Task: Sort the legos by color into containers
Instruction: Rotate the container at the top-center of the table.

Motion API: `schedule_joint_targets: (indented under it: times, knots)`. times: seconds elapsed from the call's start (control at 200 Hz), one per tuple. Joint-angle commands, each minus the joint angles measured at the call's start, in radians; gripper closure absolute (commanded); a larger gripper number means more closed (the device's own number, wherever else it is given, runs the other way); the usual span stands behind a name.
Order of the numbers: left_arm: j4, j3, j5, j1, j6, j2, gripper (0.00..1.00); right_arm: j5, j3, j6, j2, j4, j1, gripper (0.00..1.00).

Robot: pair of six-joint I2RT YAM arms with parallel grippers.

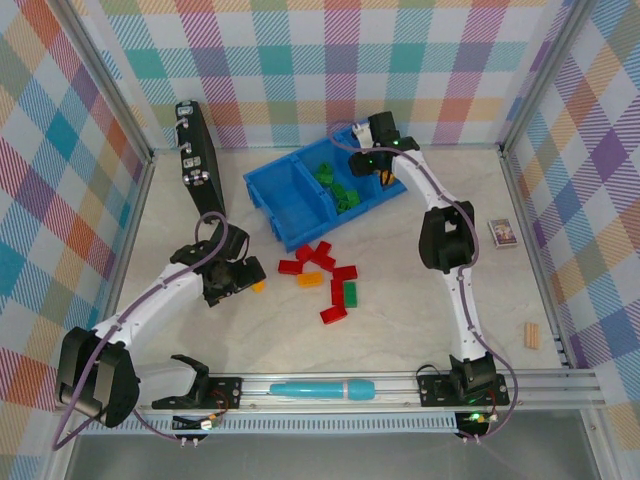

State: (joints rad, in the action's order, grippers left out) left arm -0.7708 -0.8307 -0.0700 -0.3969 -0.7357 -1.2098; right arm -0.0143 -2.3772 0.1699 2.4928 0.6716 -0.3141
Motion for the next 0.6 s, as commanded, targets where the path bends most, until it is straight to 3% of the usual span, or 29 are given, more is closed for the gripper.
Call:
schedule_joint_targets:
  times: [0.0,0.335,0.595]
  knots:
    - [0.026,0.023,0.021,-0.006,0.026,-0.014,0.04,0.001,0.007,-0.064,0.017,0.062,0.002,0.50]
    - [0.117,0.111,0.036,0.023,0.023,0.017,0.03,-0.087,0.161,-0.321,-0.057,0.100,-0.001,0.70]
    - [0.223,0.183,0.077,0.071,0.037,0.024,0.02,-0.245,0.129,-0.461,-0.104,0.240,-0.091,0.74]
